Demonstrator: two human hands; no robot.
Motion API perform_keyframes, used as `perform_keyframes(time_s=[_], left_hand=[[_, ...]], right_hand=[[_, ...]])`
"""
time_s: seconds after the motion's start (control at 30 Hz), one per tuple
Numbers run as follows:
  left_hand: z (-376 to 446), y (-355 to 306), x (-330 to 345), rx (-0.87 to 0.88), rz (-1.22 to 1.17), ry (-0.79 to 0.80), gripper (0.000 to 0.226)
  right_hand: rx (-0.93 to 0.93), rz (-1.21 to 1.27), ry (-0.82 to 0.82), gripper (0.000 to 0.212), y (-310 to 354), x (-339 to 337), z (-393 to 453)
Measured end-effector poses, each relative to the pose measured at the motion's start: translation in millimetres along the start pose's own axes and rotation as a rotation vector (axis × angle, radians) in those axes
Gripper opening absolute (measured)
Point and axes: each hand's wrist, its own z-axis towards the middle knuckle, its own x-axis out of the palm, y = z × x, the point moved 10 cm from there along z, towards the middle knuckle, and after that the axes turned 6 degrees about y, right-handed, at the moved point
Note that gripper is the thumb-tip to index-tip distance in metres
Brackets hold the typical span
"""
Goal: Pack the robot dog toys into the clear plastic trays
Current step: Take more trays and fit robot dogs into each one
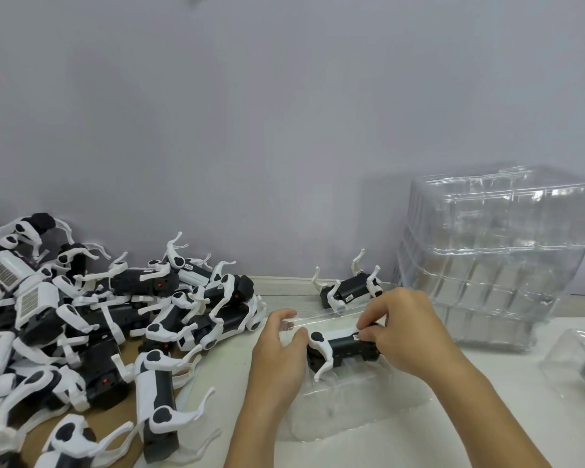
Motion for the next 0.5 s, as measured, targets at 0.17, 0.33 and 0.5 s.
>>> perform_keyframes(time_s=[0.17, 0.33, 0.5], left_hand=[[0, -1, 0, 0.034, 0.022, -0.006, 0.023], [-9, -35, -5, 0.317, 0.310, -0.080, 0.038], [-23, -65, 18, 0.541, 0.596, 0.011, 0.028]], right_hand=[[-0.034, 0.074, 0.010, 0.018, -3, 1, 0], [-0.091, 0.068, -0.064, 0.019, 1, -4, 0], [-0.127, 0.108, 0.014, 0.042, 8, 8, -1]])
